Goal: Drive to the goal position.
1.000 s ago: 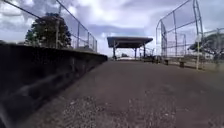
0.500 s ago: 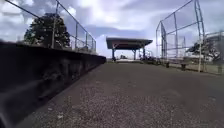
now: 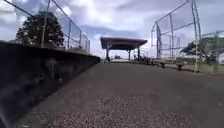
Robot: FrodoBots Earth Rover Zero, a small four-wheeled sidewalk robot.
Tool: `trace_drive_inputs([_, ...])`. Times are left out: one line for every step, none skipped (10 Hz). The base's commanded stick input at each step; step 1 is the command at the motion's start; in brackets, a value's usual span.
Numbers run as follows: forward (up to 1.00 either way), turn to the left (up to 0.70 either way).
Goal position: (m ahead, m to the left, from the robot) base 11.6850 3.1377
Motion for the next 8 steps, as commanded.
trace_drive_inputs([0.7, 0.0])
trace_drive_inputs([0.7, 0.0])
trace_drive_inputs([0.7, 0.0])
trace_drive_inputs([0.7, 0.0])
trace_drive_inputs([0.7, 0.0])
trace_drive_inputs([0.7, 0.0])
trace_drive_inputs([0.7, 0.0])
trace_drive_inputs([0.7, 0.0])
